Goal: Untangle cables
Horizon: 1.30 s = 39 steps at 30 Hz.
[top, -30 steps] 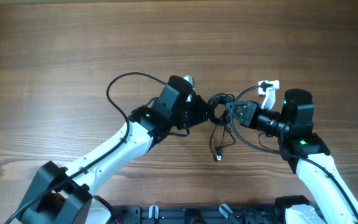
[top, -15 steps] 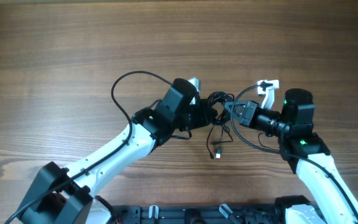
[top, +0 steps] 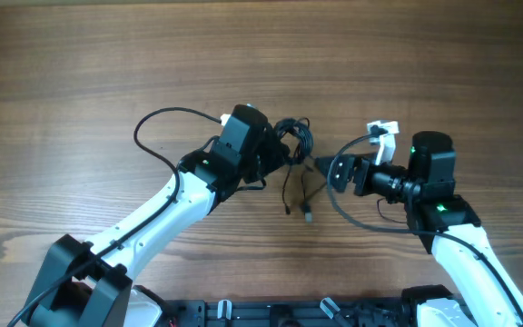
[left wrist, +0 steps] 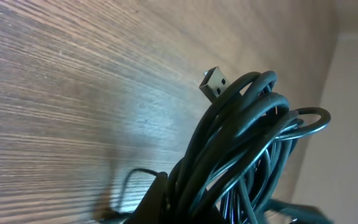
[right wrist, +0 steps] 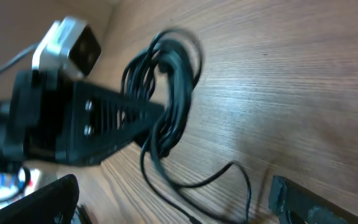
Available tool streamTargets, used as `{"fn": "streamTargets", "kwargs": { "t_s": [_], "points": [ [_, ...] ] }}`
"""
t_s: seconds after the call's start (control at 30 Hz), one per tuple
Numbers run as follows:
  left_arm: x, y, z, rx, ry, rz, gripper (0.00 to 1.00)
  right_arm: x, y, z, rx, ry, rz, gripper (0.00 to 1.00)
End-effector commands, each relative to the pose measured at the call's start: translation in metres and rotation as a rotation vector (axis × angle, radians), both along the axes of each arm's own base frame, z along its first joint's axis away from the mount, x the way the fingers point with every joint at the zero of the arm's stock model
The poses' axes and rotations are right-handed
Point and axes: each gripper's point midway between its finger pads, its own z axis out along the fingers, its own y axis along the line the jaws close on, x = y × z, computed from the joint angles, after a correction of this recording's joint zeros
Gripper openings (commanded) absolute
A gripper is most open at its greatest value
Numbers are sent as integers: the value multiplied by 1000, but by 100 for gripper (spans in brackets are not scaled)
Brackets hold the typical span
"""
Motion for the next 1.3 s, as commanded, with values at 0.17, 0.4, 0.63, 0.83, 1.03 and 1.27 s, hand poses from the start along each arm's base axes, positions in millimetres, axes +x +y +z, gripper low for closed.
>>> {"fn": "streamTargets", "kwargs": {
  "t_s": [0.17,0.4,0.63,0.83,1.03,1.27],
  "points": [
    [0,-19,15,-63,-37,15,4,7,25,-6,-260,-260,75,100],
    [-1,-18,14,-91,15,67,4,14,30,-8,-415,-373,48,100],
    [1,-16,14,-159,106,175,4,14,30,-16,-492,-366,5,89],
    [-7,-24,17,-221,183,179,4,21,19,-22,-543,-349,-59,62],
    [-13,-30,20,-250,206,137,4,19,22,-28,-537,-330,-34,48],
    [-13,-31,21,-234,174,98,4,17,28,-31,-502,-305,-18,18]
  ]
}}
